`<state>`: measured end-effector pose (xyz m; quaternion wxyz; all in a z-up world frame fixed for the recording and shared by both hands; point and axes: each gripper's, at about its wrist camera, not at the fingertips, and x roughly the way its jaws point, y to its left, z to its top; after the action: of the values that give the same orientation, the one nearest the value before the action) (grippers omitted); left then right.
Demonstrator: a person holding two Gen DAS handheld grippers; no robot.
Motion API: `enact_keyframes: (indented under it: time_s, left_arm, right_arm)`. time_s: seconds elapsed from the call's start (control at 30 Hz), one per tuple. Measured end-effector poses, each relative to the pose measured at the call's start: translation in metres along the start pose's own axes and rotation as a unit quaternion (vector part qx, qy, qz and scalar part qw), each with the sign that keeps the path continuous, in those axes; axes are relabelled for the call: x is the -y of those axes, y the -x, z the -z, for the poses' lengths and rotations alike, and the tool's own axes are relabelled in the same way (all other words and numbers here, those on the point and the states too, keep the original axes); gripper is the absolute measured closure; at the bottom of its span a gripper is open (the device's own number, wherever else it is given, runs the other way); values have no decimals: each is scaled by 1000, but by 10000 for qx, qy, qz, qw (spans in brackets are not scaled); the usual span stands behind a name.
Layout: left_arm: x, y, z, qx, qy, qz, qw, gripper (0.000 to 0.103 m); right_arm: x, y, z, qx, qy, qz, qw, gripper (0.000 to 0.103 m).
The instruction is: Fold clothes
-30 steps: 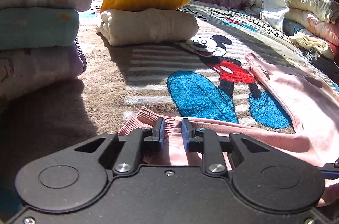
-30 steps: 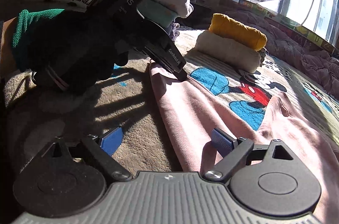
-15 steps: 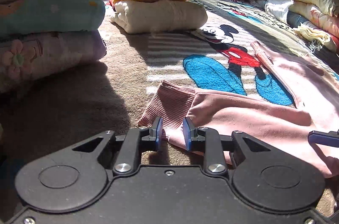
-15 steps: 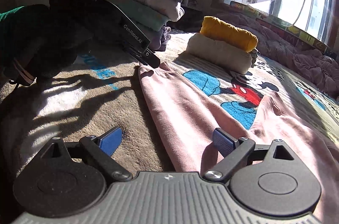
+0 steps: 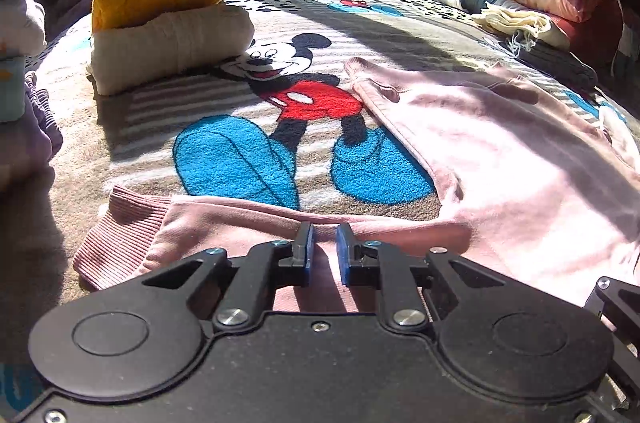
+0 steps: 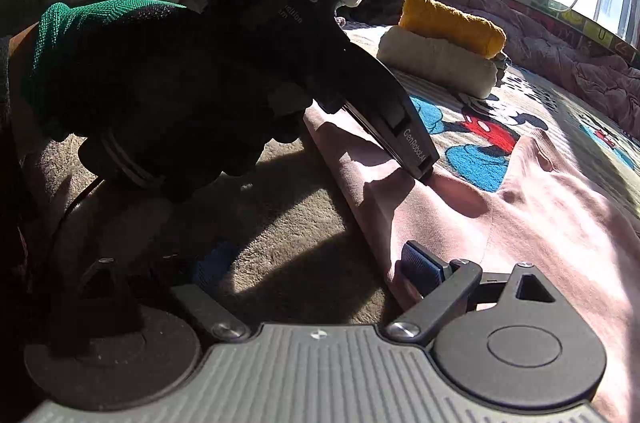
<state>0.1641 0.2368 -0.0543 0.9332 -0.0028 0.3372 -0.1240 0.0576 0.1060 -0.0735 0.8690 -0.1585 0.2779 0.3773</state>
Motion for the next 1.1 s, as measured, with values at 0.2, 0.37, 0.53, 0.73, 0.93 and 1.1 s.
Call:
enact_keyframes:
  time_s: [0.2,0.37,0.53,0.73,0.93,1.1]
  left_arm:
    - [32,4,8,103,-422,831,9956,88]
    - [48,6,15,118,-543,345,9979,90]
    - [74,42,20,585,-582,617,9947,90]
    - [129,43,48,363,-807,760,9932,90]
    - [177,42,81,606,-1174,-4,9912,90]
    - [208,31,100,410,-1075,5,9934,90]
  right_arm:
    - [-5,24,6,319,147,17,9994,12]
    - [-8,39,24,139,242,-170,9995,14]
    - [12,101,51,439,306,119,9985,16]
    - [75,137,81,609,-151,1015,9929,16]
    - [107,123,121,8,-584,1111,9921,17]
    - [98,127,129,78,-219,1114,9935,13]
